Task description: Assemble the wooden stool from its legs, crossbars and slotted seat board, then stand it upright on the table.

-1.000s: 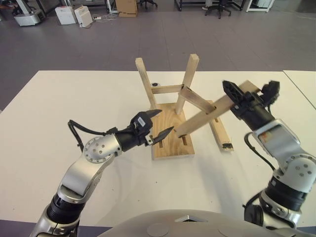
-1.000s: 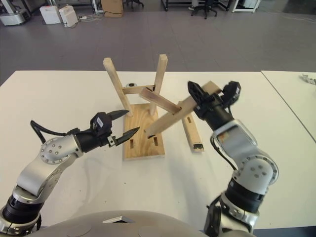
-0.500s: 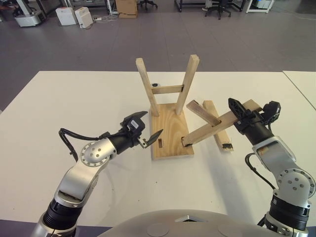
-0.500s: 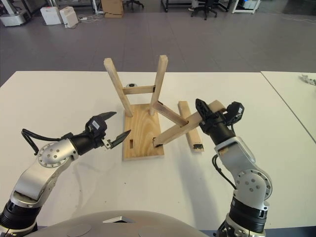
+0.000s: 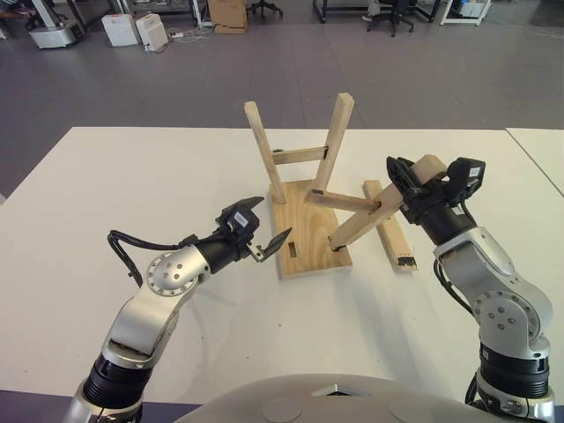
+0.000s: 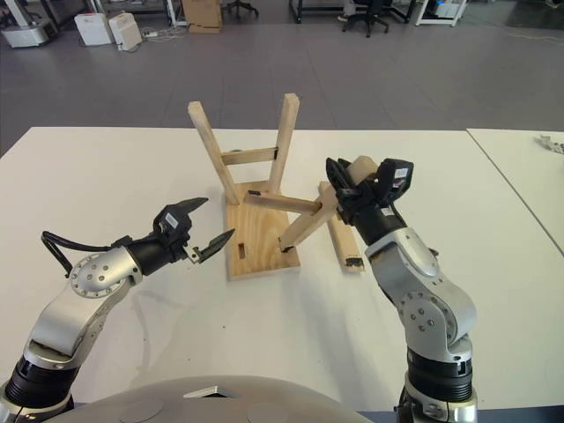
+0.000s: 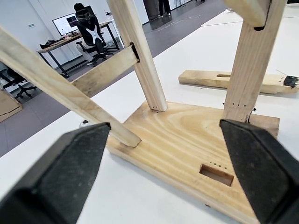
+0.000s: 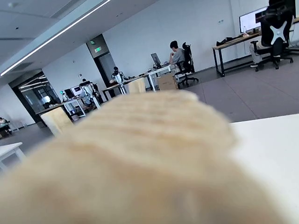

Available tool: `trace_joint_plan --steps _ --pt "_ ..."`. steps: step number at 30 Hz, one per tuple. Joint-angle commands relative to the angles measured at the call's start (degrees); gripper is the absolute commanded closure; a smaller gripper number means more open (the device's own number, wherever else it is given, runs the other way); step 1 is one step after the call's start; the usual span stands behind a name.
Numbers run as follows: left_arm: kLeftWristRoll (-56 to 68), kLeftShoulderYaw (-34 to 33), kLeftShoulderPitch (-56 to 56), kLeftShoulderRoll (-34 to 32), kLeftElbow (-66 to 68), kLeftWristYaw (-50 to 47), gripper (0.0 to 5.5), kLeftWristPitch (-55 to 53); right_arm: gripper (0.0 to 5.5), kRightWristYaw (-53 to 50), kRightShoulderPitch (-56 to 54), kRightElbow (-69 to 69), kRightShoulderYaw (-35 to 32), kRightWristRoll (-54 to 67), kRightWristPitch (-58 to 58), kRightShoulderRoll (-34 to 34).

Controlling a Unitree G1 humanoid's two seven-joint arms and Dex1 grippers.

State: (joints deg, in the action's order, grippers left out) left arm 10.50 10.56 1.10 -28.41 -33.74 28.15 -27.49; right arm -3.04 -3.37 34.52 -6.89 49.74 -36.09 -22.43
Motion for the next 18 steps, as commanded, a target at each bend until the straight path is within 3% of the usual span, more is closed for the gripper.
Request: trace_joint_plan --steps 1,6,11,12,18 --pt "-1.0 0.4 -1.2 0.1 0.8 -0.2 1.19 -1.0 4.43 -0.6 -0.7 -3.6 3.7 -6.9 -8.6 -5.9" --pt "-1.2 0.5 -1.1 0.0 1.2 0.0 1.19 -0.6 4.43 0.4 4.2 -5.7 9.1 -10.0 -11.0 -4.7" --pt "-1.6 0.0 -0.7 -0.5 2.1 0.3 1.19 0.0 4.43 1.5 -0.8 -4.3 2.6 -7.4 -6.2 -1.6" --pt "-1.7 0.0 -0.7 -0.6 2.3 0.4 1.19 0.2 4.05 2.0 -2.3 -3.7 0.6 -6.3 -5.2 -1.3" --pt "-2.2 -1.1 -0.7 -1.2 3.9 1.3 1.19 1.3 2.96 7.3 -13.2 4.1 -9.8 6.0 -2.8 -5.4"
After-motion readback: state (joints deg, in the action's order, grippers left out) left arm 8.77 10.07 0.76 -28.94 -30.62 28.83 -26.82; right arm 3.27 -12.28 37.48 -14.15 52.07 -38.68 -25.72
